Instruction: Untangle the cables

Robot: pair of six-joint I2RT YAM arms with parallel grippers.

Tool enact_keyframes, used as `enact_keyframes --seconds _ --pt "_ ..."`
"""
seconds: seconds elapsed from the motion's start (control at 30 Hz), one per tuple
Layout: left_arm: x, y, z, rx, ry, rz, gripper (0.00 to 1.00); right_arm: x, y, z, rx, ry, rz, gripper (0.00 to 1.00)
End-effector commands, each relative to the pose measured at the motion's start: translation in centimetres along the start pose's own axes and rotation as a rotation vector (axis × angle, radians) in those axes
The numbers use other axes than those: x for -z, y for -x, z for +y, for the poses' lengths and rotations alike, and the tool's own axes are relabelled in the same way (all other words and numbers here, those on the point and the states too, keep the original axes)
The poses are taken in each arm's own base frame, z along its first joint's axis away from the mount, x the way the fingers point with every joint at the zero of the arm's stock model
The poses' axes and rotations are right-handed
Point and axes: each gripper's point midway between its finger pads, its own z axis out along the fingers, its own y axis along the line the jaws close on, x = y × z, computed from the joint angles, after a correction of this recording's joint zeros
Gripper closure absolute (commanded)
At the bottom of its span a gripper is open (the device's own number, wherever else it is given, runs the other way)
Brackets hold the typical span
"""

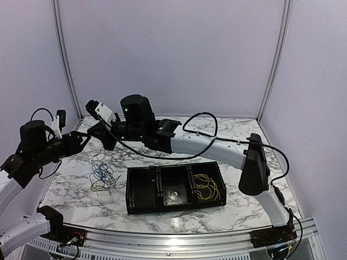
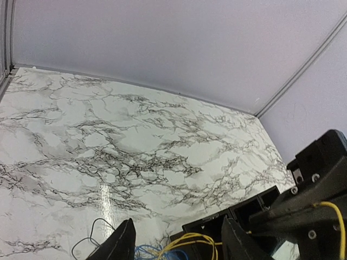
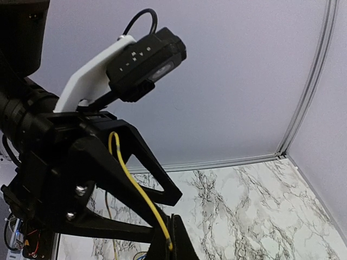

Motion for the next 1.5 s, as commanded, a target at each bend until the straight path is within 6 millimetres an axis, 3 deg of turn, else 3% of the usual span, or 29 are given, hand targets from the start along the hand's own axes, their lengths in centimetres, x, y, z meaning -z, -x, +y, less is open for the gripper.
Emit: enact_keyframes --seconds 0.0,0.13,0.2,0.33,0.53,0.67,0.9,1.07,1.27,1.47 --pt "-1.4 2.1 1.1 0.112 0.016 -0.165 0.44 2.1 7.4 1.5 0.040 -0.007 -0.145 1.00" --pt "-3.5 -0.7 4.1 0.194 0.087 -0.164 0.45 3.3 12.3 3.0 0.061 -0.001 -0.263 1.00" --pt "-4.4 -2.5 5.3 0.222 0.107 -0.146 0.45 4.5 15.5 4.0 0.068 0.013 -0.352 1.00" --pt "-5.5 -5.4 7.4 0.258 0.172 -0.093 0.44 7.2 20.0 6.6 0.095 0.070 -0.465 1.00" --pt "-6.0 -9.1 10.6 0.249 0.306 -0.007 0.44 13.1 27.4 7.7 0.176 0.028 -0.640 1.00" --pt "-5.9 -11.0 12.4 0.245 0.382 0.034 0.45 17.2 31.1 8.1 0.227 0.004 -0.744 1.00" --pt "-5.1 -12.9 13.9 0.287 0.439 0.038 0.45 22.2 35.1 7.3 0.279 -0.084 -0.854 1.00" --pt "-4.1 -13.9 14.8 0.311 0.472 0.022 0.45 24.9 36.4 6.0 0.311 -0.155 -0.866 1.00" --pt "-2.7 -14.4 15.8 0.321 0.532 0.014 0.44 30.2 39.2 4.9 0.399 -0.262 -0.931 1.00" --pt "-2.5 -13.5 15.2 0.330 0.518 -0.004 0.44 32.1 38.7 3.1 0.429 -0.334 -0.855 1.00"
